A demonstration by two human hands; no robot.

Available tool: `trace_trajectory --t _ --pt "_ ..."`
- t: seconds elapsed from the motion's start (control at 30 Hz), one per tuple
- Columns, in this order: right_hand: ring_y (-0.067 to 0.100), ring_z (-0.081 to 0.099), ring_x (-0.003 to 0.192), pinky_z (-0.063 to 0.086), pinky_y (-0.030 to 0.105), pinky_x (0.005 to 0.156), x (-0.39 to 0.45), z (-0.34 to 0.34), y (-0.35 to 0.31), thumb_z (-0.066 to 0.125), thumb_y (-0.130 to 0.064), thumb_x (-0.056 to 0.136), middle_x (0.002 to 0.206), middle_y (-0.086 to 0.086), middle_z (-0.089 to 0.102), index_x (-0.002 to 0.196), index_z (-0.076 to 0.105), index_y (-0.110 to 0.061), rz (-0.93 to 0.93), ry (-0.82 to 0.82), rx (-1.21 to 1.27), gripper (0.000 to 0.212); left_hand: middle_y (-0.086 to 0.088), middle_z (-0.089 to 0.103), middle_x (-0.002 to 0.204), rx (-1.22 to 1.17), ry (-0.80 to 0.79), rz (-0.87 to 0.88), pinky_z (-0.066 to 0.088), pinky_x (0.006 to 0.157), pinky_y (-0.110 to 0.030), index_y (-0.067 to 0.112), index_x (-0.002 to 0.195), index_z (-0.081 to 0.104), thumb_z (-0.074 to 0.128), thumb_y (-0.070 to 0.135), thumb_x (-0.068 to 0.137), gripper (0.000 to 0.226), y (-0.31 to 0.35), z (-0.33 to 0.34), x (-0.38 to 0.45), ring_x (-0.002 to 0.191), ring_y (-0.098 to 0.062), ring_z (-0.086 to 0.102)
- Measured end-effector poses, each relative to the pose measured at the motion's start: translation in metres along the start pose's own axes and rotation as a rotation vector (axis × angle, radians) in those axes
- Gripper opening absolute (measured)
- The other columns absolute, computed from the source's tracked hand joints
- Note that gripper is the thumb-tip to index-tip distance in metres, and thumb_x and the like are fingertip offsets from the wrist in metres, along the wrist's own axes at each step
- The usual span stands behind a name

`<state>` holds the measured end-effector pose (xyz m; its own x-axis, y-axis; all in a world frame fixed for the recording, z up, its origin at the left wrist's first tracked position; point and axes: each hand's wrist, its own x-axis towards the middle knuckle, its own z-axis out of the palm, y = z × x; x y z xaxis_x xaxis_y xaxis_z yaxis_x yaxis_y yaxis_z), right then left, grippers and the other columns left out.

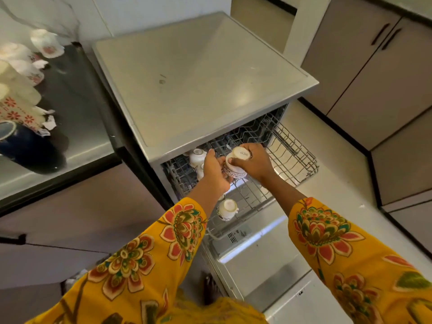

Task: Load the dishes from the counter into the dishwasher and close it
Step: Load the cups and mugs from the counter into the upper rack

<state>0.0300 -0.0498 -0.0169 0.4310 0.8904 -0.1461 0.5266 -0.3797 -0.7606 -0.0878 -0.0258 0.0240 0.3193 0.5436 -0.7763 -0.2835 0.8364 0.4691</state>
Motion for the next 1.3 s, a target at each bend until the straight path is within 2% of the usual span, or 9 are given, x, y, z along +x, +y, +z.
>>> trace_trajectory --t 0.17,0.37,0.47,0.57,0.63,0.73,0.93,1.13,1.3 --pt "0.019 0.053 0.099 0.043 0.031 0.083 -0.002 0.004 0.048 0.079 -0.046 0.065 0.114 0.007 0.056 0.11 0.062 -0.014 0.103 -0.047 -0.127 0.058 -0.006 0.055 0.105 0.076 0.039 -0.06 0.035 0.088 -0.034 0.005 0.127 0.053 0.026 0.053 0.098 0.061 -0.022 -0.008 0.03 0.1 -0.021 0.048" --pt "0.031 0.048 0.113 0.04 0.034 0.092 -0.006 0.016 0.089 0.078 -0.037 0.071 0.127 0.016 0.046 0.124 0.054 -0.007 0.223 -0.096 -0.231 0.065 -0.009 0.048 0.139 0.179 0.057 -0.06 0.033 0.099 -0.033 0.004 0.133 0.048 0.023 0.051 0.1 0.063 -0.036 -0.02 0.061 0.13 -0.023 0.04" --pt "0.03 0.045 0.118 0.037 0.03 0.094 -0.006 0.027 0.106 0.077 -0.034 0.074 0.13 0.015 0.044 0.129 0.05 -0.007 0.253 -0.105 -0.266 0.067 -0.002 0.053 0.12 0.231 0.047 -0.074 0.037 0.081 -0.028 0.008 0.126 0.054 0.023 0.05 0.1 0.059 -0.043 -0.024 0.077 0.11 -0.017 0.047" --pt "0.032 0.044 0.12 0.035 0.03 0.099 -0.004 0.04 0.119 0.076 -0.03 0.075 0.134 0.016 0.04 0.131 0.047 -0.004 0.277 -0.124 -0.291 0.068 0.004 0.047 0.084 0.259 0.104 -0.112 0.029 0.06 -0.023 0.018 0.086 0.056 0.025 0.053 0.099 0.049 -0.054 -0.025 0.091 0.071 -0.009 0.042" --pt "0.034 0.047 0.118 0.037 0.033 0.099 0.0 0.046 0.127 0.076 -0.027 0.075 0.135 0.016 0.039 0.13 0.048 -0.004 0.303 -0.134 -0.296 0.066 0.002 0.054 0.096 0.296 0.109 -0.121 0.027 0.059 -0.022 0.017 0.096 0.06 0.024 0.052 0.099 0.05 -0.061 -0.027 0.101 0.081 -0.008 0.048" --pt "0.034 0.048 0.117 0.038 0.033 0.099 0.007 0.052 0.138 0.076 -0.022 0.076 0.136 0.015 0.037 0.129 0.047 -0.004 0.328 -0.158 -0.315 0.063 0.0 0.043 0.144 0.351 0.084 -0.107 0.034 0.076 -0.023 0.009 0.137 0.047 0.02 0.048 0.101 0.06 -0.07 -0.032 0.115 0.127 -0.014 0.041" --pt "0.031 0.049 0.116 0.041 0.033 0.095 0.018 0.062 0.154 0.074 -0.016 0.075 0.134 0.013 0.04 0.123 0.052 -0.004 0.308 -0.193 -0.332 0.054 -0.001 0.034 0.152 0.368 0.047 -0.124 0.022 0.111 -0.032 0.009 0.143 0.039 0.019 0.047 0.102 0.059 -0.08 -0.032 0.13 0.141 -0.017 0.027" --pt "0.035 0.05 0.113 0.044 0.035 0.09 0.026 0.073 0.16 0.074 -0.014 0.075 0.132 0.013 0.04 0.124 0.051 -0.004 0.333 -0.197 -0.32 0.055 -0.001 0.039 0.15 0.36 0.081 -0.157 0.033 0.066 -0.018 0.012 0.139 0.044 0.023 0.047 0.101 0.056 -0.084 -0.039 0.133 0.136 -0.013 0.036" --pt "0.038 0.049 0.113 0.045 0.039 0.088 0.026 0.076 0.163 0.072 -0.012 0.076 0.133 0.016 0.039 0.126 0.047 -0.003 0.291 -0.205 -0.373 0.057 -0.001 0.037 0.15 0.349 0.08 -0.166 0.036 0.082 -0.022 0.012 0.141 0.044 0.021 0.047 0.101 0.058 -0.09 -0.045 0.131 0.135 -0.013 0.036"
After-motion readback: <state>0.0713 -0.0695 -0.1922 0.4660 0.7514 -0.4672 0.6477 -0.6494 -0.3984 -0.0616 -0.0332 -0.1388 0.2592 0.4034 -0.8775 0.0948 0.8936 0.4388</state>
